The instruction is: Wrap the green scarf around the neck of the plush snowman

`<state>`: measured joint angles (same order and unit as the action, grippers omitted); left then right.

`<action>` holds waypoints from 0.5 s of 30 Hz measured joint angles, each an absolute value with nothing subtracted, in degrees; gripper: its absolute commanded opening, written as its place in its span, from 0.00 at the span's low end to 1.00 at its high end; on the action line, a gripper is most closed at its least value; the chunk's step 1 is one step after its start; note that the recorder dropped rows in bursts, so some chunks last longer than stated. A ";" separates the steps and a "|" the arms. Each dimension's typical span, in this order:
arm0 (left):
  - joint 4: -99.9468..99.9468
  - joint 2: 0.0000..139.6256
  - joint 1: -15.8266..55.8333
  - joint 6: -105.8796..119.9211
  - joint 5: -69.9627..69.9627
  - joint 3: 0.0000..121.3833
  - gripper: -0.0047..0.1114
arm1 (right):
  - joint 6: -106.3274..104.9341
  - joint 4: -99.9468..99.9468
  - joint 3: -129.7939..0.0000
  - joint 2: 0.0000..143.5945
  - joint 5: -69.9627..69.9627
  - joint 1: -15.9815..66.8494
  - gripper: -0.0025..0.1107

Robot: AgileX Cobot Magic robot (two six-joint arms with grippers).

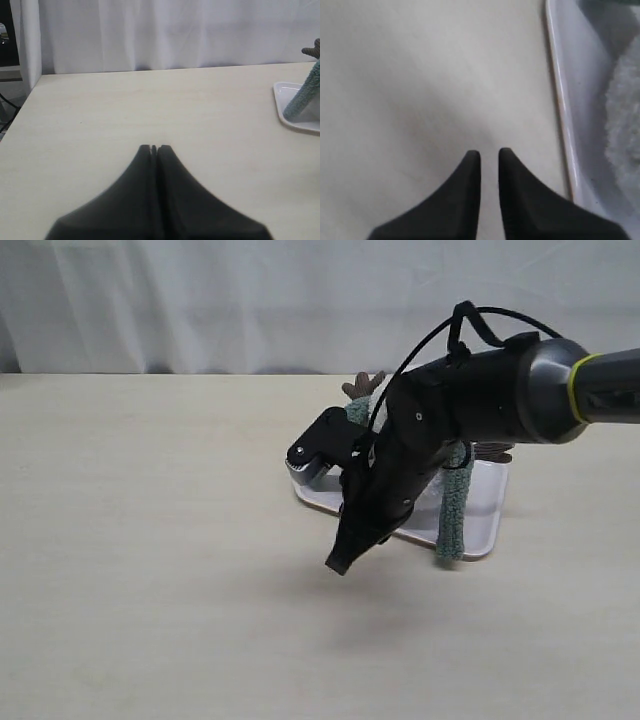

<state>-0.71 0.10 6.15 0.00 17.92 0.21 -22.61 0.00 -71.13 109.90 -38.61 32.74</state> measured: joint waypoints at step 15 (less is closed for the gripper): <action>-0.71 0.10 6.15 0.00 17.92 0.21 0.04 | -9.75 -21.32 -71.13 116.09 -36.02 32.74 0.28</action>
